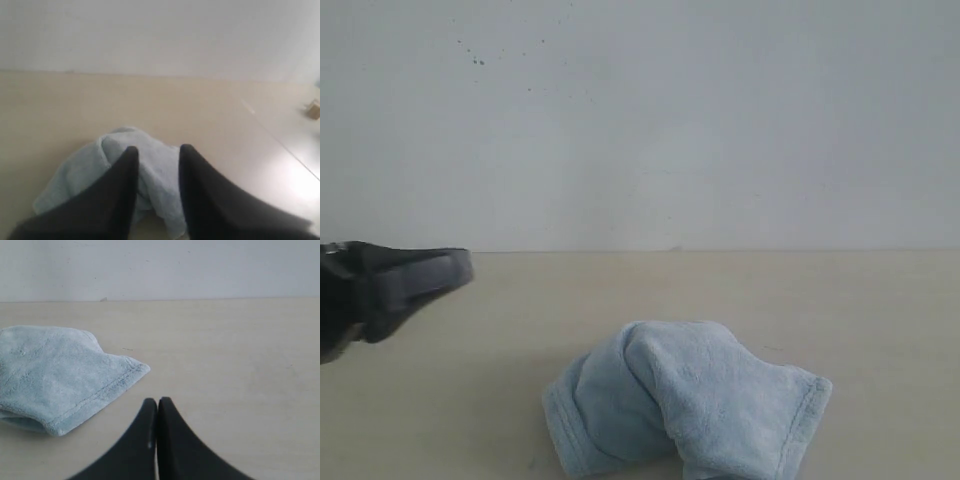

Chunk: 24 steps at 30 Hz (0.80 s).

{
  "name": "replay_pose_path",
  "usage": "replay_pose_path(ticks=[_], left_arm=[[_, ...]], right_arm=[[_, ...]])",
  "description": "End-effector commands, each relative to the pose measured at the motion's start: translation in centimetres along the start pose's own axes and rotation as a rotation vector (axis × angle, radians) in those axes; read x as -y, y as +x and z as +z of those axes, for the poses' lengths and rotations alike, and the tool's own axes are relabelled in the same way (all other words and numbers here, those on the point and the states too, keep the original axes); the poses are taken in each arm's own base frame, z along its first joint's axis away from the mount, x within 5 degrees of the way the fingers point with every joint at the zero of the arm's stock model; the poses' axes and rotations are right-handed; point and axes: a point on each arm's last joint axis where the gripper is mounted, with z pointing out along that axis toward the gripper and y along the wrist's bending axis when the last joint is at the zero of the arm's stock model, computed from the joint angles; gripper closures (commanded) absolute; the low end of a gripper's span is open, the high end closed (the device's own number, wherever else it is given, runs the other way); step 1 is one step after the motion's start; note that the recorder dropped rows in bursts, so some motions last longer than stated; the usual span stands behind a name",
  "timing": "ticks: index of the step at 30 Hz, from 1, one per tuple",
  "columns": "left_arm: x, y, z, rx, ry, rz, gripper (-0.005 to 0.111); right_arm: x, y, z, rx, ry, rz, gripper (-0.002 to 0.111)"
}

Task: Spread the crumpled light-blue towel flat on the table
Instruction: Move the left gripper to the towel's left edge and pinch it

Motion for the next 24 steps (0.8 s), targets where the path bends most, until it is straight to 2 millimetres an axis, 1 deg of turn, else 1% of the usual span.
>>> replay_pose_path(ticks=[1, 3, 9, 12, 15, 18, 24], left_arm=[[-2.5, 0.9, 5.2, -0.146, -0.038, -0.039, 0.046], [-3.9, 1.5, 7.1, -0.198, -0.089, -0.083, 0.035], [-6.6, 3.6, 11.5, -0.298, -0.115, -0.151, 0.037], [-7.7, 4.9, 13.2, -0.339, -0.113, -0.179, 0.037], [-8.6, 6.4, 14.3, -0.378, -0.116, -0.21, 0.037], [-9.4, 7.7, 14.9, -0.414, -0.129, -0.23, 0.037], [-10.3, 9.3, 16.2, -0.445, -0.121, -0.269, 0.037]], right_arm=[[0.0, -0.1, 0.0, 0.01, 0.0, -0.001, 0.109], [0.0, -0.1, 0.0, 0.01, 0.0, -0.001, 0.109], [0.0, -0.1, 0.0, 0.01, 0.0, -0.001, 0.109], [0.0, -0.1, 0.0, 0.01, 0.0, -0.001, 0.109], [0.0, -0.1, 0.0, 0.01, 0.0, -0.001, 0.109], [0.0, -0.1, 0.0, 0.01, 0.0, -0.001, 0.109], [0.0, -0.1, 0.0, 0.01, 0.0, -0.001, 0.109]])
